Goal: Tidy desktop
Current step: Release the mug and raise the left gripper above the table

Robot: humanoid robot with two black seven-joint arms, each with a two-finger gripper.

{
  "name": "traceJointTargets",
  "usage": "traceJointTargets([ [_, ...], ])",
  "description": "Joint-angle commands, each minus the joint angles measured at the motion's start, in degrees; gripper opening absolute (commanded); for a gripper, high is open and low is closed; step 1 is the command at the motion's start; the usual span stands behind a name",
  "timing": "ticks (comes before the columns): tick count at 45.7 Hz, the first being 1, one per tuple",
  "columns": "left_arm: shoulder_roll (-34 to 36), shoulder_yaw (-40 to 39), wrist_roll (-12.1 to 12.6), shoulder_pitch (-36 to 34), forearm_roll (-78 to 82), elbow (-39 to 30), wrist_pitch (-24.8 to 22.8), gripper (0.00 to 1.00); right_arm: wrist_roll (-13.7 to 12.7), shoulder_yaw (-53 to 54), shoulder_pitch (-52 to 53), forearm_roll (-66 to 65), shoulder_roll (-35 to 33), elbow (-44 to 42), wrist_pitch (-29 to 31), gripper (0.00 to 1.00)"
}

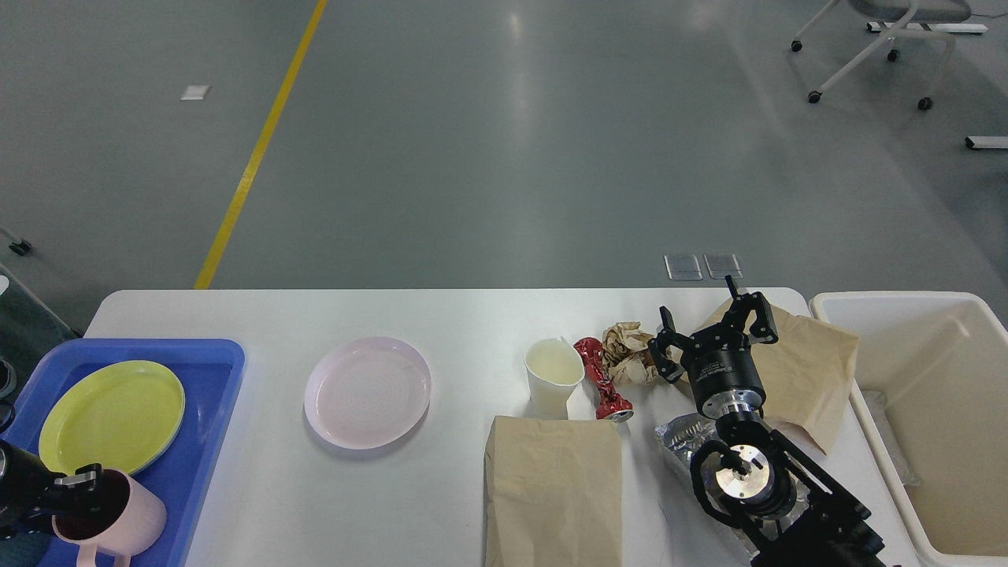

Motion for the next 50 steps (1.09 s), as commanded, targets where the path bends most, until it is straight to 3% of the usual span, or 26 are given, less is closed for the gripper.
traceJointTargets([
  [1, 3.01, 1.63, 0.18, -3.40, -0.05, -1.96, -3.91, 0.96, 0.00, 0.00, 0.01, -0.01, 0.00, 0.09, 0.00, 1.00],
  [15, 1.17, 19.90, 0.53, -24.48, -6.46, -4.86, -13.31, 0.96, 0.00, 0.00, -0.08, -0.01, 0.00, 0.00, 0.00, 1.00],
  [25, -7.00, 31.25, 0.62, -41.80, -10.42, -11.36, -21.05, 0.96, 0.00, 0.00, 0.01, -0.01, 0.00, 0.00, 0.00, 1.00],
  [39, -27.47, 38.02, 0.71, -66.06, -23.77, -26.13, -22.20, 0.96, 0.00, 0.00, -0.08, -0.01, 0.00, 0.00, 0.00, 1.00],
  [50, -39.17, 38.20, 0.88, -80.65, -34.93, -35.09, -22.55, 0.96, 0.00, 0.00, 0.01, -0.01, 0.00, 0.00, 0.00, 1.00],
])
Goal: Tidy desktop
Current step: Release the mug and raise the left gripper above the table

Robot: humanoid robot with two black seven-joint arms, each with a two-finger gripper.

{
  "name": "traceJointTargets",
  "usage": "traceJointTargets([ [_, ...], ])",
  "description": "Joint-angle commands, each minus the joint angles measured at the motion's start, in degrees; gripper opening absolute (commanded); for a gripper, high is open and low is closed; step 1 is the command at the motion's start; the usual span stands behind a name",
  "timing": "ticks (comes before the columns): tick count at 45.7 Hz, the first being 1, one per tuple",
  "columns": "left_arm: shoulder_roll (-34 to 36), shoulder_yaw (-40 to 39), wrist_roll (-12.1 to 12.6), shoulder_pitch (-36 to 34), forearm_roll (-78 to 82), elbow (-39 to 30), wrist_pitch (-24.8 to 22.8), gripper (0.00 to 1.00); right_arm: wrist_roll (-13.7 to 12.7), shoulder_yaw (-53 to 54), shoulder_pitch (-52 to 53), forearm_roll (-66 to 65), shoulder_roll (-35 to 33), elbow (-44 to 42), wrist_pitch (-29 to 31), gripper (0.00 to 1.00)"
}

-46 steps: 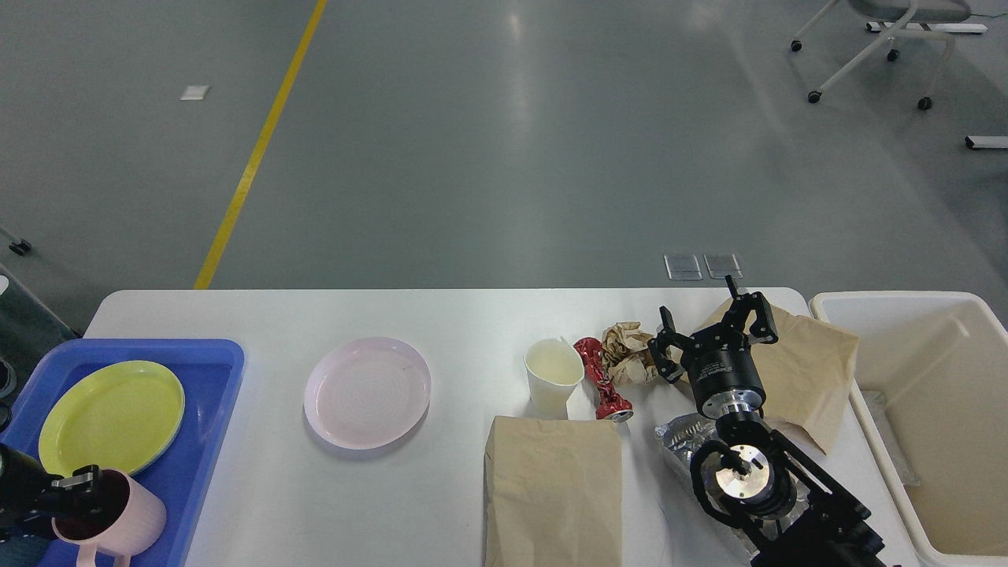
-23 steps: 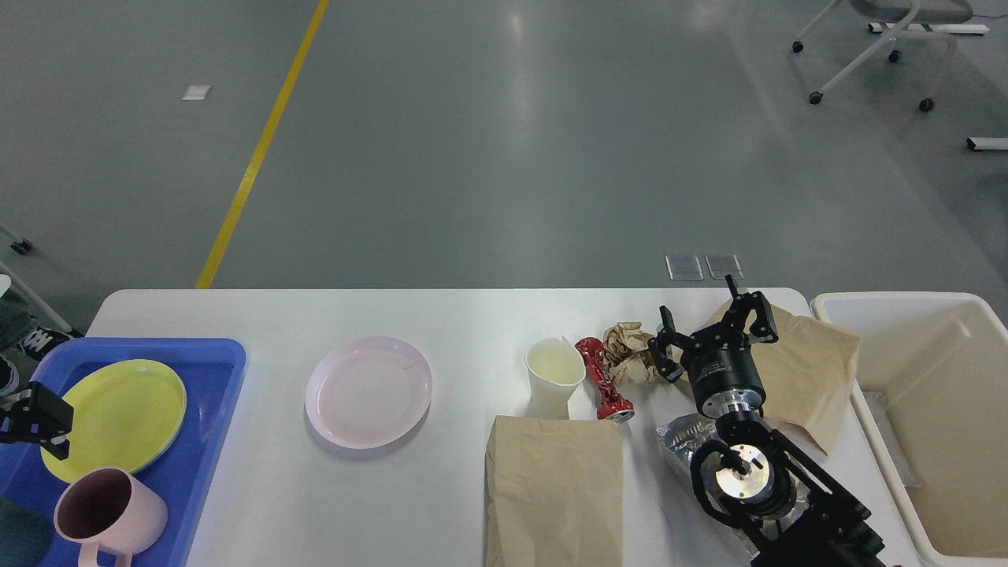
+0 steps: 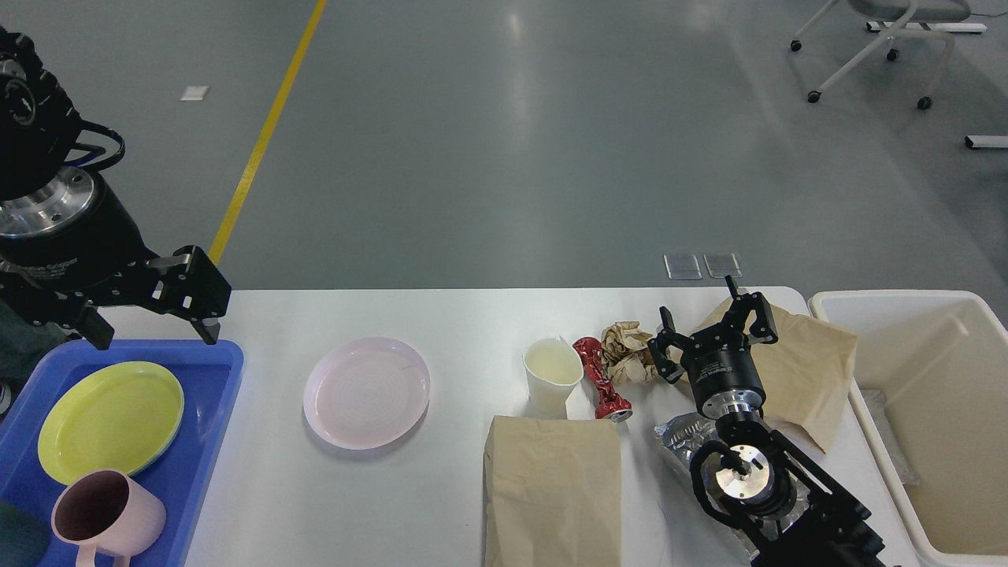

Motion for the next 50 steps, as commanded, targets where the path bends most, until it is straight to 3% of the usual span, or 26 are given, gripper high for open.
traceJointTargets([
  [1, -5.43, -0.38, 0.01, -6.73, -5.57, -4.15, -0.19, 0.96, 0.00, 0.00, 0.00, 0.02, 0.00, 0.00, 0.00, 1.00],
  [10, -12.02, -0.56, 0.01, -9.99, -13.31, -6.17, -0.81, 0.96, 0.00, 0.00, 0.00, 0.02, 0.00, 0.00, 0.00, 1.00],
  [24, -13.25, -0.64, 0.80, -14.91, -15.51, -7.93, -1.16, 0.96, 0.00, 0.00, 0.08, -0.07, 0.00, 0.00, 0.00, 1.00],
  [35, -13.52, -1.43, 0.72, -17.02, -15.42, -7.76, -4.31, 0.96, 0.00, 0.00, 0.00, -0.07, 0.00, 0.00, 0.00, 1.00],
  [46, -6.93, -2.23, 0.63, -4.81, -15.07, -0.82, -3.80, 0.96, 0.00, 0.00, 0.00, 0.02, 0.00, 0.00, 0.00, 1.00],
  [50, -6.40, -2.40, 0.19, 2.82, -15.60, 1.47, 0.58, 0.96, 0.00, 0.00, 0.00, 0.02, 0.00, 0.00, 0.00, 1.00],
])
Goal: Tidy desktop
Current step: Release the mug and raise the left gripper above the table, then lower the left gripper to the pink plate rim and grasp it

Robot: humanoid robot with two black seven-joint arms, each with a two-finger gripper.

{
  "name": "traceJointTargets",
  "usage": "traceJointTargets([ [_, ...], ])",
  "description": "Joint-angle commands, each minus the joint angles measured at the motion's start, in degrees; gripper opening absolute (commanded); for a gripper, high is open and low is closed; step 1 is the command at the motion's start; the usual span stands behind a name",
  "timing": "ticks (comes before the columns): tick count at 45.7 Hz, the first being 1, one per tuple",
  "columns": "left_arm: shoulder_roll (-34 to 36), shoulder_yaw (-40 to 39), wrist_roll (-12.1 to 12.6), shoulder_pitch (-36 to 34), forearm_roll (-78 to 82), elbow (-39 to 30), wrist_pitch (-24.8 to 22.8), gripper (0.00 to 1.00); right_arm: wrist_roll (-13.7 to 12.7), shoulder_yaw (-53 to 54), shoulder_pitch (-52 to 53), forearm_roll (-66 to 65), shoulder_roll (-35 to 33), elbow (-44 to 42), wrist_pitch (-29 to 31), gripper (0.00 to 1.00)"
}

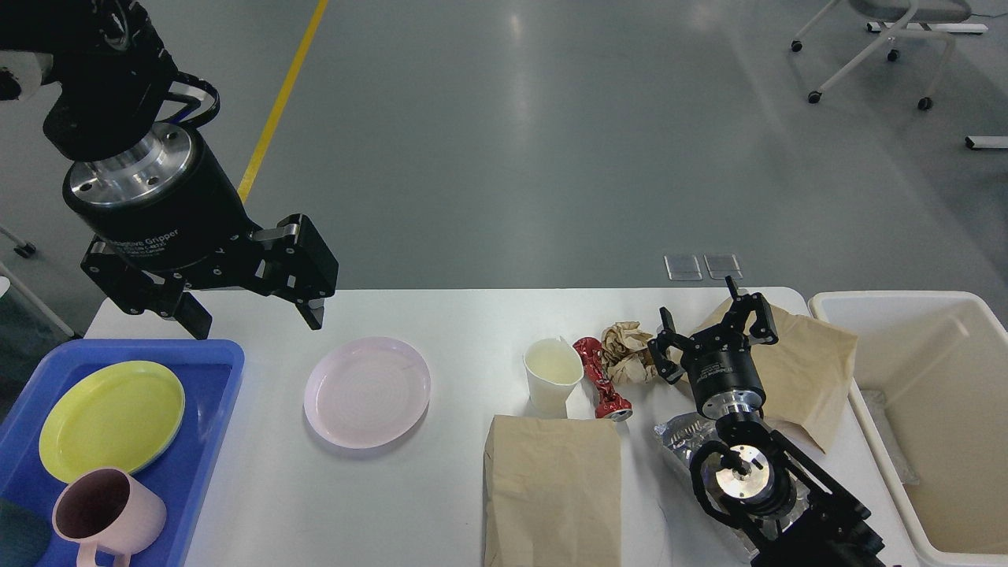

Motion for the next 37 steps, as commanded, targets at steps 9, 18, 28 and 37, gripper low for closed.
traceJointTargets([
  [9, 2.22, -6.36, 0.23, 26.16, -0.69, 5.04, 24.24, 0.96, 0.00, 0.00, -0.03, 0.00, 0.00, 0.00, 0.00, 1.00],
  [18, 3.28, -12.33, 2.77, 40.13, -3.50, 12.15, 34.18, 0.96, 0.00, 0.00, 0.05, 0.00, 0.00, 0.00, 0.00, 1.00],
  [28, 1.88, -17.87, 6.11, 53.23, -3.68, 20.16, 41.57, 0.96, 0.00, 0.00, -0.03, 0.00, 0.00, 0.00, 0.00, 1.00],
  [37, 4.25, -21.74, 5.85, 65.62, -2.63, 27.88, 43.59, 0.96, 0.00, 0.00, -0.03, 0.00, 0.00, 0.00, 0.00, 1.00],
])
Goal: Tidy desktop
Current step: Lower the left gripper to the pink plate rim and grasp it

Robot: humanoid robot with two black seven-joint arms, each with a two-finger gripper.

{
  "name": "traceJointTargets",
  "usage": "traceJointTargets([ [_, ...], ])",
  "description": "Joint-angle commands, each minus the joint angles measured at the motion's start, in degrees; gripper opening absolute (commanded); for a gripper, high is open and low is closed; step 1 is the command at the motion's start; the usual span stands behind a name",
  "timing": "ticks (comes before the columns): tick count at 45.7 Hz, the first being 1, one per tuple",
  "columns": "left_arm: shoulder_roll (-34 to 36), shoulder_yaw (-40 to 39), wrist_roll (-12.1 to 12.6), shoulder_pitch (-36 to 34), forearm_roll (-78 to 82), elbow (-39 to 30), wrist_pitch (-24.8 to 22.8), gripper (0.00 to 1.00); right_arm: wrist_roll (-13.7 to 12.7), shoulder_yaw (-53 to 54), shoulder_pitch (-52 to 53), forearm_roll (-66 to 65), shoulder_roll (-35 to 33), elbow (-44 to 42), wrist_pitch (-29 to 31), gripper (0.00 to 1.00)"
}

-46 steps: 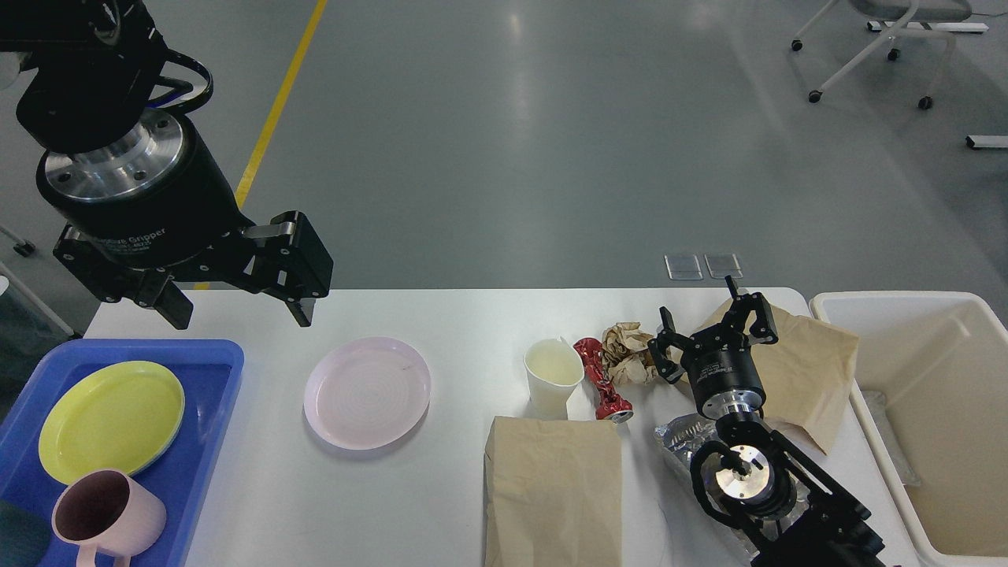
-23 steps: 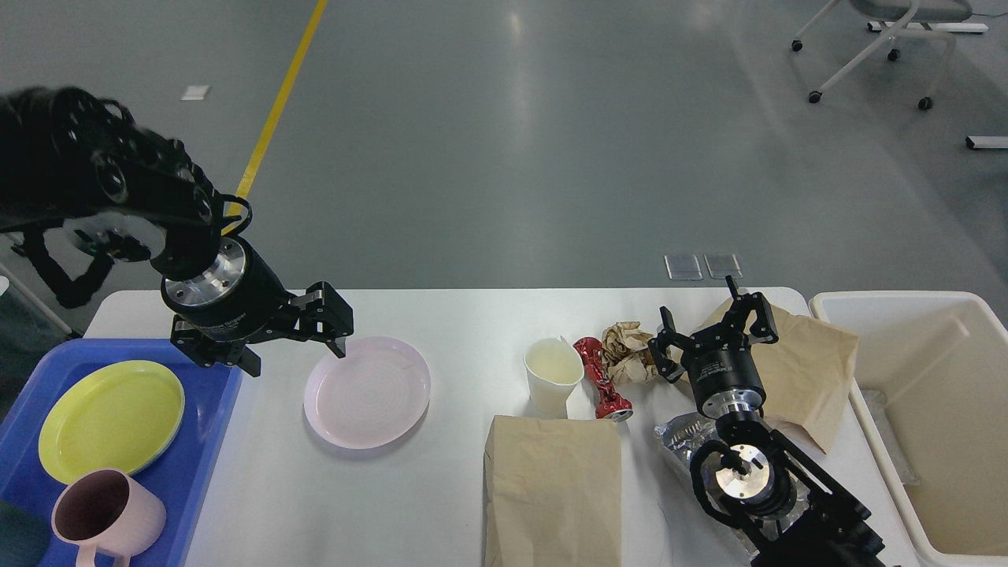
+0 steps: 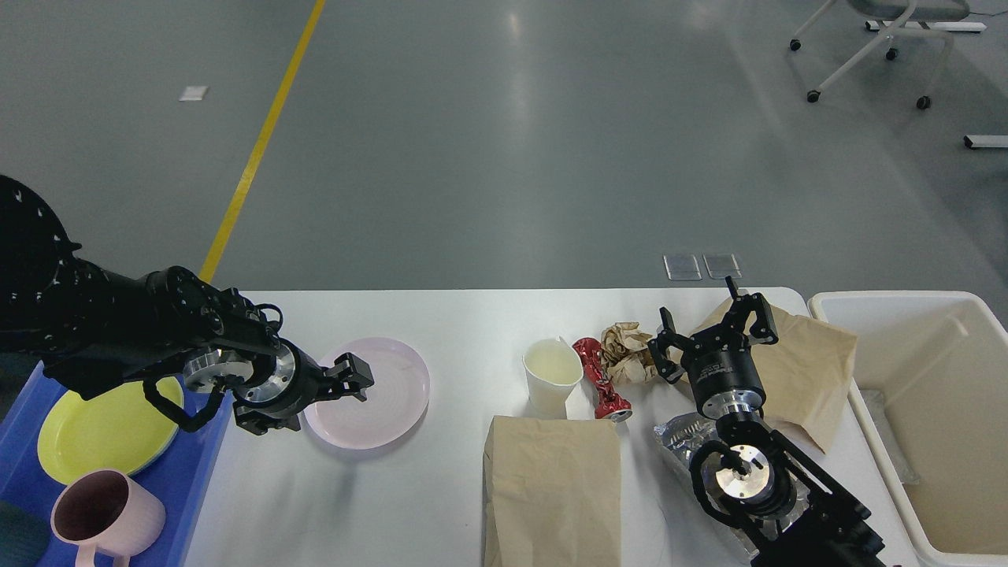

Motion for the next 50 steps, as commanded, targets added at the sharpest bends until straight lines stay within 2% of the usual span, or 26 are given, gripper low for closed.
traceJointTargets([
  [1, 2.04, -3.31, -0.08, 8.72, 0.55, 6.62, 1.55, 0.96, 0.00, 0.00, -0.01, 0.00, 0.00, 0.00, 0.00, 1.00],
  [6, 4.24, -6.82, -0.61, 11.98, 0.55, 10.15, 3.13, 0.96, 0.00, 0.00, 0.07, 0.00, 0.00, 0.00, 0.00, 1.00],
  [14, 6.00, -8.50, 0.18, 11.90, -0.68, 10.33, 3.48, 0.94, 0.00, 0.00, 0.07, 0.00, 0.00, 0.00, 0.00, 1.00],
  [26, 5.74, -8.85, 0.18, 16.73, -1.73, 11.03, 11.92, 0.93, 0.00, 0.00, -0.01, 0.00, 0.00, 0.00, 0.00, 1.00],
  [37, 5.04, -12.72, -0.08, 19.02, -1.91, 13.84, 12.54, 0.90, 0.00, 0.00, 0.07, 0.00, 0.00, 0.00, 0.00, 1.00],
  [50, 3.81, -13.95, -0.52, 20.51, -1.82, 14.37, 12.10, 0.63, 0.00, 0.00, 0.07, -0.09, 0.00, 0.00, 0.00, 1.00],
])
